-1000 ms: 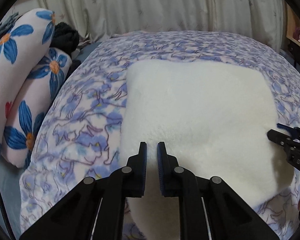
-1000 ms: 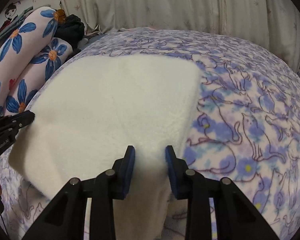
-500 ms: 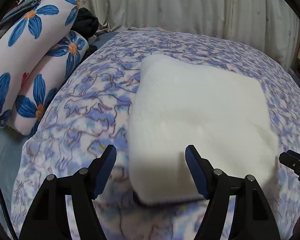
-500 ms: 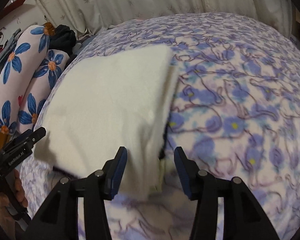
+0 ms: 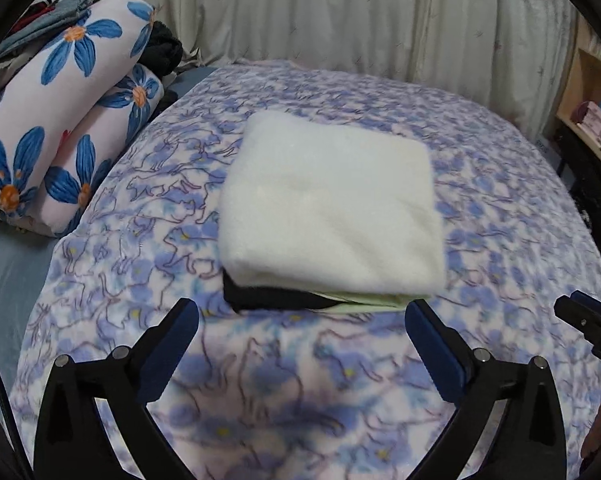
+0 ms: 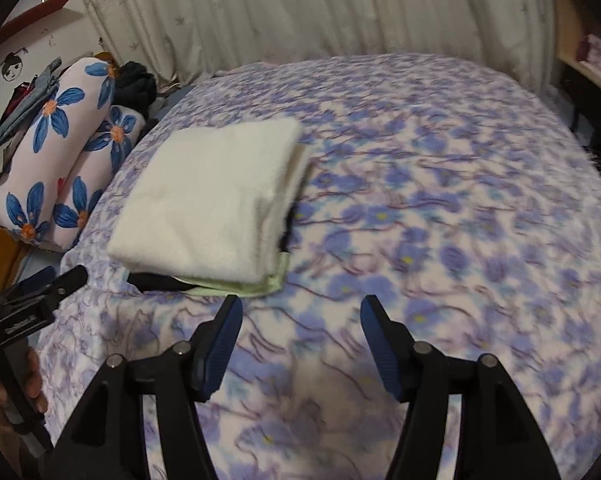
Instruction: Fold large clothes
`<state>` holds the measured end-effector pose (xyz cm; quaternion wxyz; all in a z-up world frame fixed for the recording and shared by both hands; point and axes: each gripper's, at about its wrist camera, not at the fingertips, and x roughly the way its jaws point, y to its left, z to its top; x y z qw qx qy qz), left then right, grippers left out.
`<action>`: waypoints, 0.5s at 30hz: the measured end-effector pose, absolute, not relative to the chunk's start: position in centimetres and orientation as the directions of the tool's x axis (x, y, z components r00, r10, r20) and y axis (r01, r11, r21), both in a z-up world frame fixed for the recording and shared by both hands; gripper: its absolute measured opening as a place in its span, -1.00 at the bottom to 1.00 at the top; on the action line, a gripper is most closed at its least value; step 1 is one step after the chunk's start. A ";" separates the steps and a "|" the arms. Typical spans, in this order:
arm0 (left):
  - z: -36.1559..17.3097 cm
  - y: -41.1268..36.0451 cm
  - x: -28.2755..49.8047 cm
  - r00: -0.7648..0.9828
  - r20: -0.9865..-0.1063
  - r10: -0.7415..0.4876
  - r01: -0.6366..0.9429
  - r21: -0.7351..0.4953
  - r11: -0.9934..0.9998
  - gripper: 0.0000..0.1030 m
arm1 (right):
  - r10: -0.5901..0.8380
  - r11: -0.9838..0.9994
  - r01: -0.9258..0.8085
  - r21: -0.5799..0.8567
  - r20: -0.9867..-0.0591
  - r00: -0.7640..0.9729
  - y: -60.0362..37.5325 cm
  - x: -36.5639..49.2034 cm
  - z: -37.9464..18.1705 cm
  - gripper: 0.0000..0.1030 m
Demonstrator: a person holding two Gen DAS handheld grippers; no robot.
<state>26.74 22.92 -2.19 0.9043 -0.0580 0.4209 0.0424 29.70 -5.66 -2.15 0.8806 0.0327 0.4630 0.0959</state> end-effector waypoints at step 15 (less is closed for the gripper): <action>-2.8 11.7 12.9 0.650 -0.757 -0.063 -0.016 -0.096 0.995 0.99 | 0.156 0.986 -0.035 0.164 -0.819 0.551 -11.2 16.9 -3.7 0.44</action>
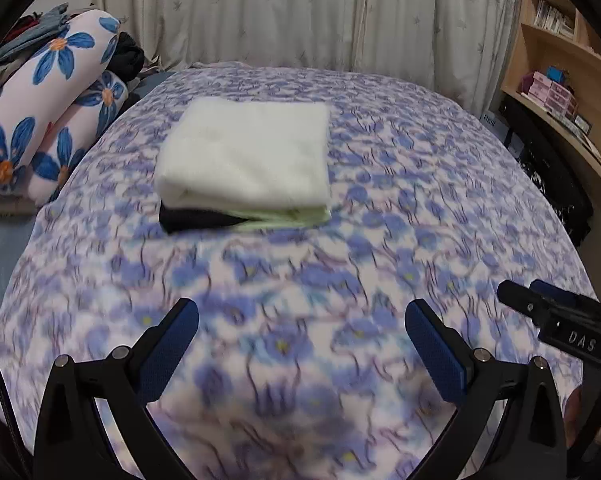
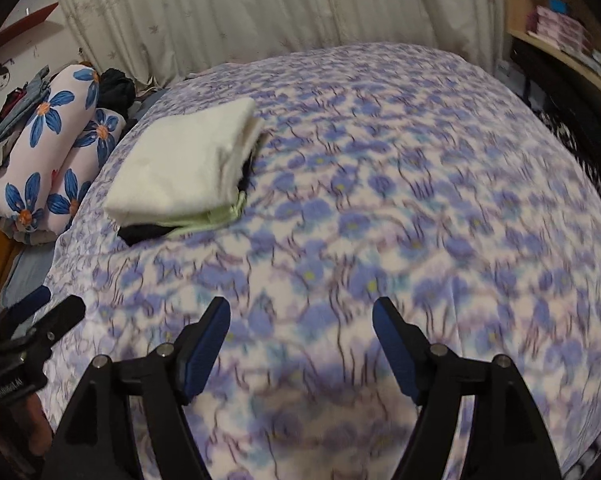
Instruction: Fold large clothes
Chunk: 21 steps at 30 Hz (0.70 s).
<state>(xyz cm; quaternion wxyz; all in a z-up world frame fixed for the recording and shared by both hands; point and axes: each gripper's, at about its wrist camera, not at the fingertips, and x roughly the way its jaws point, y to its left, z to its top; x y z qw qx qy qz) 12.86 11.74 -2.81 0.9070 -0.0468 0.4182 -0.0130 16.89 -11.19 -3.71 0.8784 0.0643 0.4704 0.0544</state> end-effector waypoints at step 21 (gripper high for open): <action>-1.0 4.5 4.0 0.657 -0.750 -0.081 0.000 -0.108 0.994 0.99 | 0.165 0.982 -0.036 0.183 -0.759 0.630 -14.2 6.3 -1.5 0.47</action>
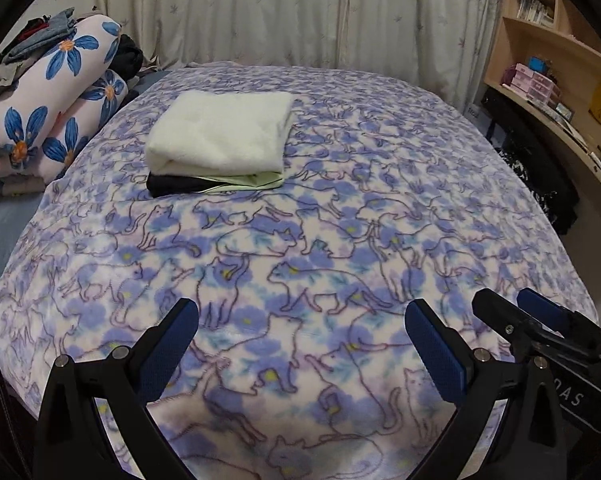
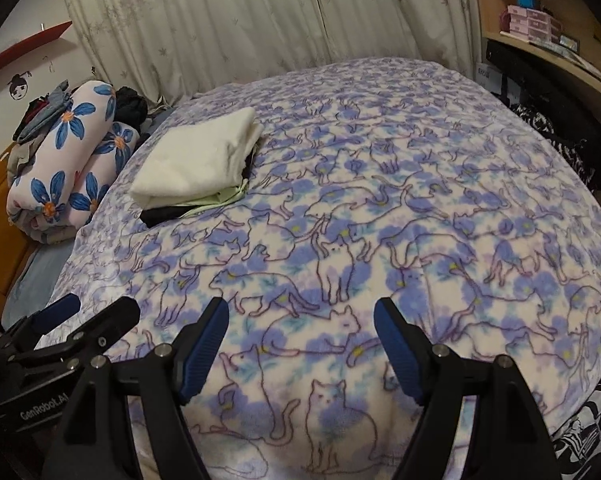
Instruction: Fold large clothes
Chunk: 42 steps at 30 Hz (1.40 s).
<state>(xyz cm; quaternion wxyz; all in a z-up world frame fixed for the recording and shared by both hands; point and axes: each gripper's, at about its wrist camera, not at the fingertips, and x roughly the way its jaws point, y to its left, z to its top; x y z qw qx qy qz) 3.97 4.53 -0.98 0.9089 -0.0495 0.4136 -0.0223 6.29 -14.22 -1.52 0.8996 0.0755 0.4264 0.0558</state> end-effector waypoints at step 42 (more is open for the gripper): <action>-0.8 4.4 3.0 0.659 -0.750 -0.060 -0.008 -0.087 0.996 0.99 | 0.118 0.989 -0.006 0.149 -0.757 0.643 -14.6 5.2 -1.4 0.47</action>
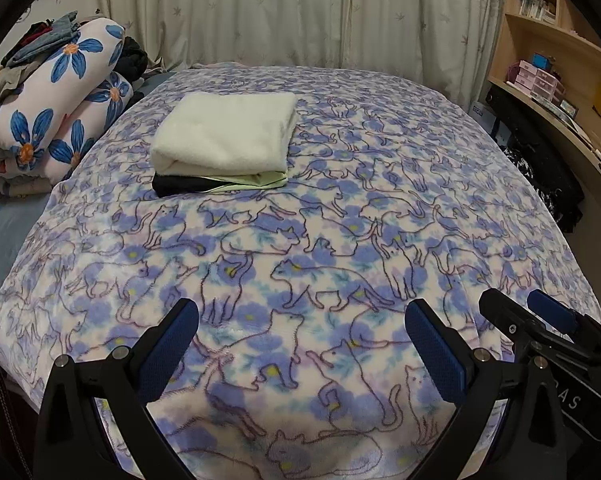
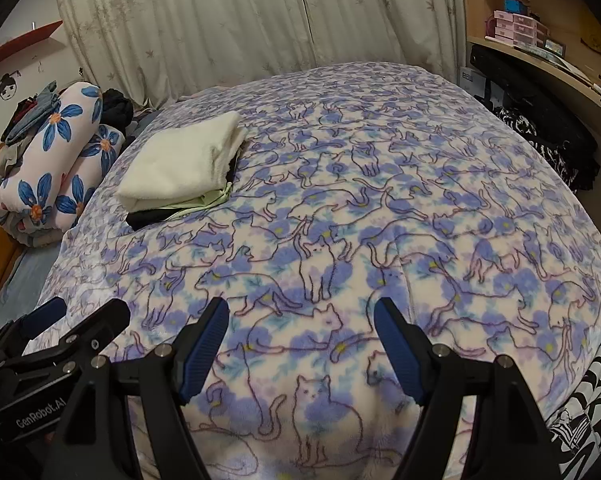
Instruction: Fold large clothes
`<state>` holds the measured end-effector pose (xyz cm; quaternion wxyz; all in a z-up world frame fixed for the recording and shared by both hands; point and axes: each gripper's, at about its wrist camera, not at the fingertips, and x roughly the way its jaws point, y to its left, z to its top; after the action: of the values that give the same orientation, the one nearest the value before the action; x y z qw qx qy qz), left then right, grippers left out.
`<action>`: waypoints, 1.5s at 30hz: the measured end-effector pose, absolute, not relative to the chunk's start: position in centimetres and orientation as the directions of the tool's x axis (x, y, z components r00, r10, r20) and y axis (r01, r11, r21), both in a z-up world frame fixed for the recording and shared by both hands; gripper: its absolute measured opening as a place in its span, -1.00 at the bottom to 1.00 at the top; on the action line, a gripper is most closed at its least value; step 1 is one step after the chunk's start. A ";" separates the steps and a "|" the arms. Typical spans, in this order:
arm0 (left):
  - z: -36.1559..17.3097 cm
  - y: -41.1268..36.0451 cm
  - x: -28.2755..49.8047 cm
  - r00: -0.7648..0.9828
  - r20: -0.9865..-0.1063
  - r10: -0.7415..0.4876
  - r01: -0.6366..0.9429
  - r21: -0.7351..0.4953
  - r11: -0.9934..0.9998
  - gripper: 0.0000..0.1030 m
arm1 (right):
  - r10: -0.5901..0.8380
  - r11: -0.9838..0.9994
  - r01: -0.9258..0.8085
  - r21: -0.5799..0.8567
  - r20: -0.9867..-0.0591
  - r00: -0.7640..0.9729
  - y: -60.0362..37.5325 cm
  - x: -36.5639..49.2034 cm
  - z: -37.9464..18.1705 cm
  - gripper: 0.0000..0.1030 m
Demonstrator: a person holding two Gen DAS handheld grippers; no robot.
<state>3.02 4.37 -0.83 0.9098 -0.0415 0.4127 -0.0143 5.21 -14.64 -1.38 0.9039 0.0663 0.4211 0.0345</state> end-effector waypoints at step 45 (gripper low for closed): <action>-1.8 4.7 2.8 0.641 -0.766 -0.035 -0.041 -0.080 0.996 0.99 | 0.099 0.991 0.012 0.136 -0.777 0.621 -14.1 5.1 -2.8 0.47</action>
<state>2.82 4.67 -1.84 0.9048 -0.0450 0.4235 0.0018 5.11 -14.13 -2.79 0.8981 0.0639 0.4345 0.0241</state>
